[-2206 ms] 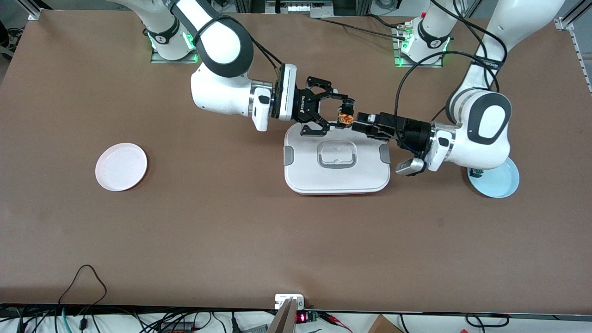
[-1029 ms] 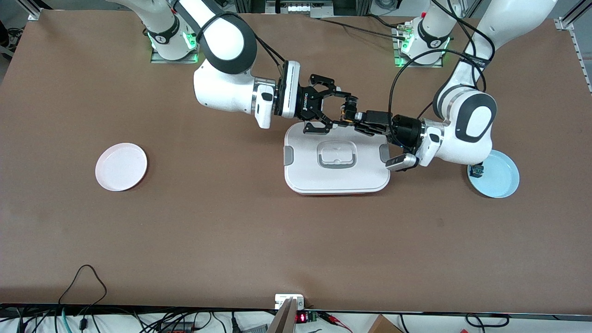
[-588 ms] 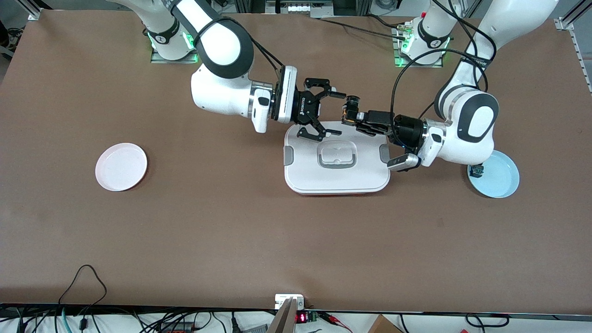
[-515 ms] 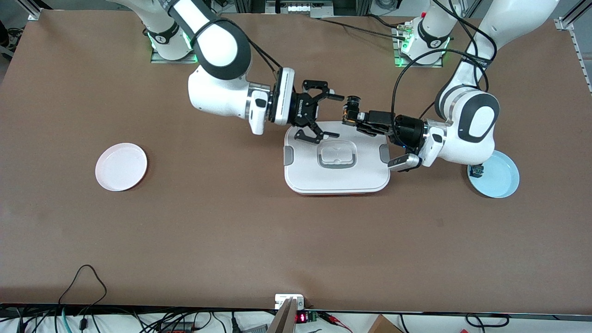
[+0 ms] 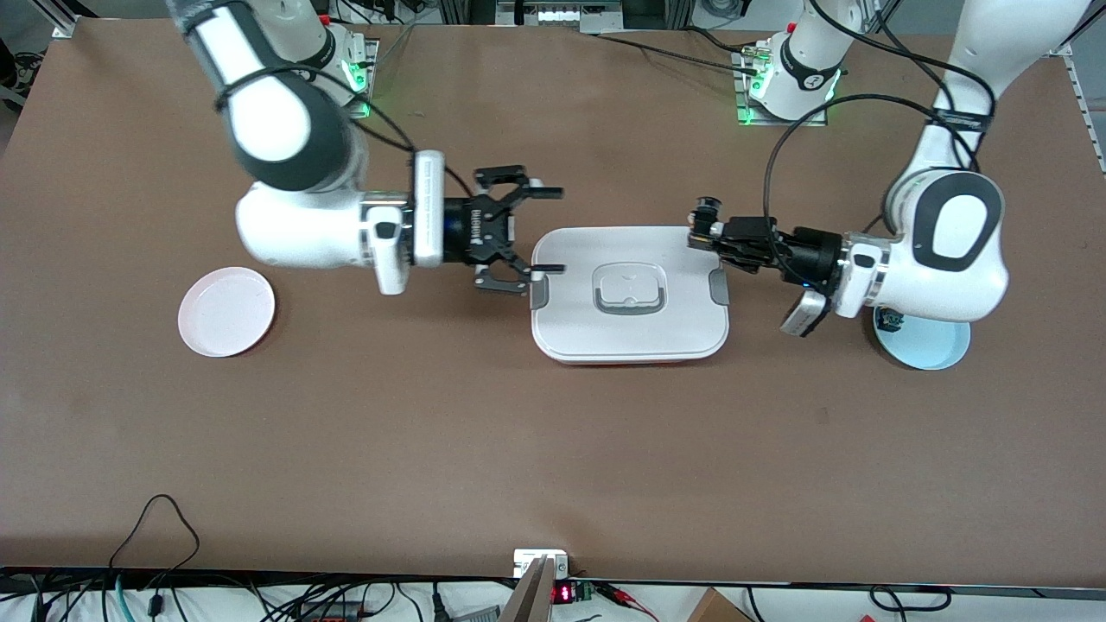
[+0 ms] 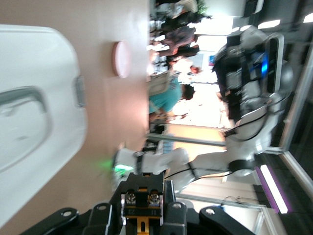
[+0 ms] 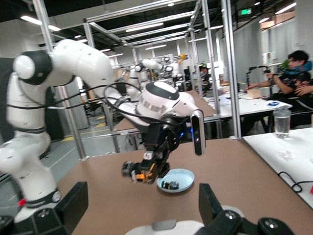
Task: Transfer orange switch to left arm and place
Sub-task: 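Carry the switch toward the blue plate while the right gripper withdraws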
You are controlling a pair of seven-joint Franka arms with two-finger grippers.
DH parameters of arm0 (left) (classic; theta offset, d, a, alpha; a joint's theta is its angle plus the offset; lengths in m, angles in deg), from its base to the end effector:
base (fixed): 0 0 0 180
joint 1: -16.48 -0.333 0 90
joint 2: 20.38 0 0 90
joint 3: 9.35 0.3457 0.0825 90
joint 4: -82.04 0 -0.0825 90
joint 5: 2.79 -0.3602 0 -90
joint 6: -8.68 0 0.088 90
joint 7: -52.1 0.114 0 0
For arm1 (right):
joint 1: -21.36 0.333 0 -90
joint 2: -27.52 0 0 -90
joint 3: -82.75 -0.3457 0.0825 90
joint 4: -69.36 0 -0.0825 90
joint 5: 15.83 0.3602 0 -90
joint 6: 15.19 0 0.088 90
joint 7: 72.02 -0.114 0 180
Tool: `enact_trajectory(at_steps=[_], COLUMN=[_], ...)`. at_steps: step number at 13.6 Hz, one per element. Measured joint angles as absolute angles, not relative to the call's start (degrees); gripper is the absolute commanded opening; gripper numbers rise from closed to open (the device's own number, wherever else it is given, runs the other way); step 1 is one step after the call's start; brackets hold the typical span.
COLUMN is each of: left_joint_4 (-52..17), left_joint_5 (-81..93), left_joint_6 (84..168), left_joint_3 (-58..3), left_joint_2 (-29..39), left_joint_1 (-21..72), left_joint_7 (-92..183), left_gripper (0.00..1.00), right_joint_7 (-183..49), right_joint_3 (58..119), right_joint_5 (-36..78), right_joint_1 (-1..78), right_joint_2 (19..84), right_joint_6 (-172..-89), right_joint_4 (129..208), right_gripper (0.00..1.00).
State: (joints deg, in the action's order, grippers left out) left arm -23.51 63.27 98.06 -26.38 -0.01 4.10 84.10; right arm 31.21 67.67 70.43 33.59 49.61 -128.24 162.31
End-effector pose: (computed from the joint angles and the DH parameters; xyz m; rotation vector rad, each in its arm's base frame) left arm 0.5724 -0.1339 0.4139 1.7991 -0.2187 -0.2763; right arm 0.5839 0.3482 0.5015 -1.3025 -1.2278 -0.9412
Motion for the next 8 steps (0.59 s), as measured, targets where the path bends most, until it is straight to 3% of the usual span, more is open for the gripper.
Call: enact_trajectory(at_steps=[4, 8], left_joint_4=[-21.0, -17.6], left_joint_5=[47.0, 28.9], left_joint_6=[97.2, 97.1], left_joint_3=[-26.3, -26.2], left_joint_2=[0.0, -0.2], left_joint_1=[0.3, -3.6], left_joint_7=[84.3, 85.5], left_gripper=[0.17, 0.17], right_joint_7=[30.0, 29.8], right_joint_3=[67.8, 67.8], right_joint_5=[60.5, 52.8], right_joint_1=[22.9, 17.6], right_joint_2=[48.1, 47.2], right_joint_6=[-110.2, -102.5], right_joint_4=[162.3, 162.3], right_gripper=[1.0, 1.0])
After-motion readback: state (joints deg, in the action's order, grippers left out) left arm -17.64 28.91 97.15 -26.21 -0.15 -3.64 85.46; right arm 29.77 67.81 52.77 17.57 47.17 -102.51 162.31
